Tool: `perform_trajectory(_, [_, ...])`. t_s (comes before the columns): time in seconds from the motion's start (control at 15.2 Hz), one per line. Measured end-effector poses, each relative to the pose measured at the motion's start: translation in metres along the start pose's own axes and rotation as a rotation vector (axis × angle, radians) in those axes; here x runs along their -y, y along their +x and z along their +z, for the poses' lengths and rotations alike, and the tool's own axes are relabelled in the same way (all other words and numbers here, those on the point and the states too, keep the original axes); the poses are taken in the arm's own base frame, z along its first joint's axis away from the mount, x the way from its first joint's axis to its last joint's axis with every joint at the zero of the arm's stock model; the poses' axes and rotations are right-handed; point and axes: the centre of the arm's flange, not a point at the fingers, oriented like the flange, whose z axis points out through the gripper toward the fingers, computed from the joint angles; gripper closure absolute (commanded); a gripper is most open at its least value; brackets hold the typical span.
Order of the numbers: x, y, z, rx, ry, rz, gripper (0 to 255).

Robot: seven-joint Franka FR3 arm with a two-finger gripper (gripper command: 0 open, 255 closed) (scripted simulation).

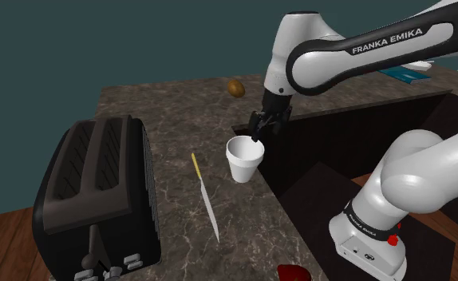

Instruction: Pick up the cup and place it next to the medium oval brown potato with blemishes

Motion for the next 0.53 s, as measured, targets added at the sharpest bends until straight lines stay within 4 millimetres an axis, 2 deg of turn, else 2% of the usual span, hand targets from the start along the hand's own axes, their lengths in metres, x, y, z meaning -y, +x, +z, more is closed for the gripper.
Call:
perform_trajectory(0.13, [0.007,0.002,0.016,-0.007,0.003,0.001,0])
perform_trajectory(0.53, [0.01,0.003,0.047,-0.01,0.005,0.001,0])
